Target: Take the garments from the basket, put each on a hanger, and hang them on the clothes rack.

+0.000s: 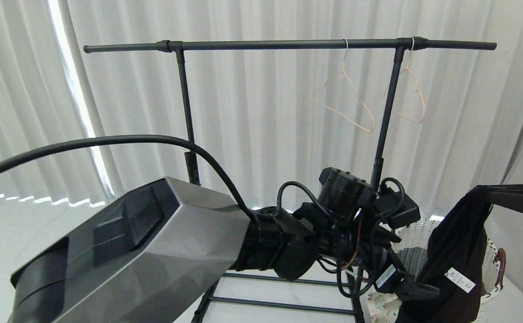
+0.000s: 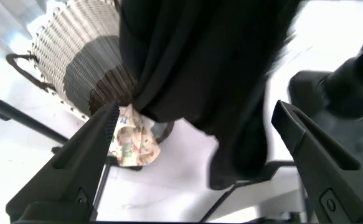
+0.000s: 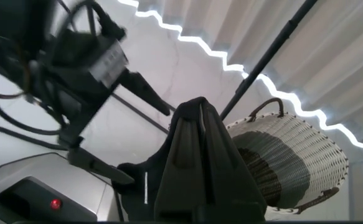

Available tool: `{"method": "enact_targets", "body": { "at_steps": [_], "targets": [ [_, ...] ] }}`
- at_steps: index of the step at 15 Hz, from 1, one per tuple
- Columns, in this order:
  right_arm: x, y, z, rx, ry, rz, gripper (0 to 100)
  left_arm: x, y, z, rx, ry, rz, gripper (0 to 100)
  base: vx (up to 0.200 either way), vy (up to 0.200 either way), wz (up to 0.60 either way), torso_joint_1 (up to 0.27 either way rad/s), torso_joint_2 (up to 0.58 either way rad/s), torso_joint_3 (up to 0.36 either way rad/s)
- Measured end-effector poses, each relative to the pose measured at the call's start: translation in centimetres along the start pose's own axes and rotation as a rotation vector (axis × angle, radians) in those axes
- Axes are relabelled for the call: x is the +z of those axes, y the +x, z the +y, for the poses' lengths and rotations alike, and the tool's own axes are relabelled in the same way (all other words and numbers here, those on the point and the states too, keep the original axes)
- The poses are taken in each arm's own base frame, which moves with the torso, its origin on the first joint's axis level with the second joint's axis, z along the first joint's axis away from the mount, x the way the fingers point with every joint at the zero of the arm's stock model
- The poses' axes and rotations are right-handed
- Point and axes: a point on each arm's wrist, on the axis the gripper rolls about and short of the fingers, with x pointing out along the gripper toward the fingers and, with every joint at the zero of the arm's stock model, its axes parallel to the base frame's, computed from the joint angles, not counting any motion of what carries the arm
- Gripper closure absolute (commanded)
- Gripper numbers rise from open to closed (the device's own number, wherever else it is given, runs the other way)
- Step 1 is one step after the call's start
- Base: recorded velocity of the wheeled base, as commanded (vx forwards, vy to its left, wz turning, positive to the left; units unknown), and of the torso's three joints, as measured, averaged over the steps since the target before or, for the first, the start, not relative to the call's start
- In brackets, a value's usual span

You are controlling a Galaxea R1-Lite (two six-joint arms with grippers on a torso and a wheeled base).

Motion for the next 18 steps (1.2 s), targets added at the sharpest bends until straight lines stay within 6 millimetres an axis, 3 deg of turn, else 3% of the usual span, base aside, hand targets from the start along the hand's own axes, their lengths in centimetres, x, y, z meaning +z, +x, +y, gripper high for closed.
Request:
{"method": "enact_targets", "body": {
  "at_steps": [6, 7, 13, 18],
  "targets": [
    [0.0, -0.5, 0.1, 0.002, -0.003, -0.015, 100, -2.7, 1.4, 0.3, -0.020, -0.025, 0.066, 0, 0.000, 0.000, 0.00, 0.000, 0.00, 0.000],
    [0.1, -0.5, 0.1, 0.001, -0.003, -0.016, 100, -2.9, 1.5, 0.3, -0.022, -0.027, 0.070, 100, 0.000, 0.000, 0.00, 0.000, 0.00, 0.000],
    [0.0, -0.8, -0.2, -0.022, 0.007, -0.020, 100, -3.5, 1.1, -0.2, -0.029, -0.045, 0.094, 100, 0.000, 0.000, 0.00, 0.000, 0.00, 0.000],
    [-0.5, -0.7, -1.2, -0.089, 0.039, 0.010, 100, -2.6, -1.5, -0.4, 0.025, -0.113, 0.090, 100, 0.000, 0.000, 0.00, 0.000, 0.00, 0.000]
  ]
}}
